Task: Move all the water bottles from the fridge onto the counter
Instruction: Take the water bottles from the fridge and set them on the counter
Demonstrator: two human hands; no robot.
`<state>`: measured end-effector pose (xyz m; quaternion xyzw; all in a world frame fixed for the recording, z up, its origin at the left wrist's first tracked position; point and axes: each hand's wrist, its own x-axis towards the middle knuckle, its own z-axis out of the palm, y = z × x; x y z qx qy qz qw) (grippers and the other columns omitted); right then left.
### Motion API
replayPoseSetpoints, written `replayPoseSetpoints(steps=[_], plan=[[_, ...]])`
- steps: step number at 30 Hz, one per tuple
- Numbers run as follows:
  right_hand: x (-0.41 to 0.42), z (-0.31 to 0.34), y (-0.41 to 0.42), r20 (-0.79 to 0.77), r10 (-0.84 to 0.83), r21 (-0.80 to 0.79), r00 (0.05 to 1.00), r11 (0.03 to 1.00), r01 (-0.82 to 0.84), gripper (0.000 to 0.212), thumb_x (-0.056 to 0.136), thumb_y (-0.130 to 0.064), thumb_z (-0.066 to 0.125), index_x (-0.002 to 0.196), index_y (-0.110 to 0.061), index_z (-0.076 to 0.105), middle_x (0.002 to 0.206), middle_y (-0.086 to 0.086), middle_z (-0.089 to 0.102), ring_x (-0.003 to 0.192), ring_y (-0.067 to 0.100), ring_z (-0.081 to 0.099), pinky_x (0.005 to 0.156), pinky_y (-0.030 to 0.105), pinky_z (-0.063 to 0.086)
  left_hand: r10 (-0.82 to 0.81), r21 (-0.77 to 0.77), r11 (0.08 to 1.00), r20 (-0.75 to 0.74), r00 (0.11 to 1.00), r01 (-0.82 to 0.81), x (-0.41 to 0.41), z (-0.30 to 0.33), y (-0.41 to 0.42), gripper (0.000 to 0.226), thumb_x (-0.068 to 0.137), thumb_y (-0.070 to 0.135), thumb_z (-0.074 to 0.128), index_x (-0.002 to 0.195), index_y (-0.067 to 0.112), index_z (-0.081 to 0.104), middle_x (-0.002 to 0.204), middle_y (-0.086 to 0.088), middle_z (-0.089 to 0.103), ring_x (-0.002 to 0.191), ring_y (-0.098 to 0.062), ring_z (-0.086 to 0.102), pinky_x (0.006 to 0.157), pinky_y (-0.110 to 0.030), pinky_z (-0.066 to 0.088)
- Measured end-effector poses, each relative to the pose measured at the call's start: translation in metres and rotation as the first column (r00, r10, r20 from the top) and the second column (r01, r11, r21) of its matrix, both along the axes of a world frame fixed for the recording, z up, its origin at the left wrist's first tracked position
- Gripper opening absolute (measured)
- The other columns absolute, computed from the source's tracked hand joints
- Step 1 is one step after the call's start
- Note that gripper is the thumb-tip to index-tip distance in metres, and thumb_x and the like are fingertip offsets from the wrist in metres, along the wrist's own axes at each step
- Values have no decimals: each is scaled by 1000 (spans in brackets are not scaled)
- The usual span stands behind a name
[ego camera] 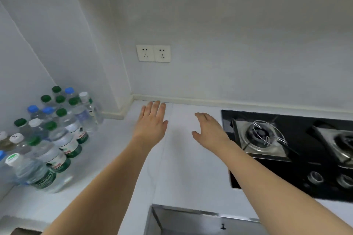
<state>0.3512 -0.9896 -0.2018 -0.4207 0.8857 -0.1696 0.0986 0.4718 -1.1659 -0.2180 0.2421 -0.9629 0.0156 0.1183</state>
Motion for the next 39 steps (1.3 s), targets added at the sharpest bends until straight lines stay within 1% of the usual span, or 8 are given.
replayPoseSetpoints(steps=[5,9,13,17,23,27,32,39], plan=[[-41,8,91,-21,-166,-24,986,986,165,68,91,-27,59,149,-10,29,149,9,36,136,27,36,112,34,30,-174,-36,984,-21,985,173,-70,13,77,61,102,37,35,152,10,14,159,-9,16,147,-31,12,121,-44,5],[-65,15,158,-39,-263,-60,964,964,261,67,90,-24,60,149,-10,32,149,8,38,137,25,36,113,33,30,-277,-58,960,-29,960,276,-114,21,132,61,102,36,36,152,9,16,158,-11,19,146,-32,15,121,-44,6],[-89,20,230,-33,-366,-108,930,927,360,64,90,-25,61,147,-12,34,146,5,41,134,23,39,112,35,35,-390,-61,920,-38,920,388,-157,27,200,59,99,33,45,149,7,26,154,-13,27,142,-35,23,120,-47,13],[-106,24,300,-49,-442,-106,896,894,436,66,92,-28,60,149,-12,30,150,7,37,138,24,35,114,35,31,-478,-80,877,-28,878,474,-194,26,265,60,96,33,51,146,6,31,151,-15,32,139,-36,28,117,-49,19],[-129,29,401,-62,-553,-105,831,832,545,66,92,-29,60,149,-13,30,150,7,38,137,25,36,112,38,35,-581,-130,809,-36,813,573,-242,30,365,57,99,37,44,146,10,28,151,-12,30,138,-32,28,117,-47,23],[-135,35,448,-58,-600,-129,798,797,590,59,90,-25,61,143,-11,38,143,7,44,132,25,40,109,37,38,-638,-149,765,-39,769,627,-263,36,414,57,98,37,46,145,10,29,151,-12,30,138,-32,28,117,-48,22],[-143,37,501,-50,-674,-167,737,733,660,59,88,-25,62,142,-13,39,140,6,46,131,25,41,110,37,36,-713,-131,699,-54,699,702,-291,45,468,57,98,34,47,146,8,30,150,-14,32,138,-33,29,117,-49,21],[-167,38,557,-18,-767,-141,642,637,758,63,91,-24,57,148,-12,31,149,7,37,136,25,35,112,33,32,-800,-122,599,-44,599,791,-340,46,526,57,97,33,49,145,8,31,150,-14,33,138,-32,30,117,-49,22]])
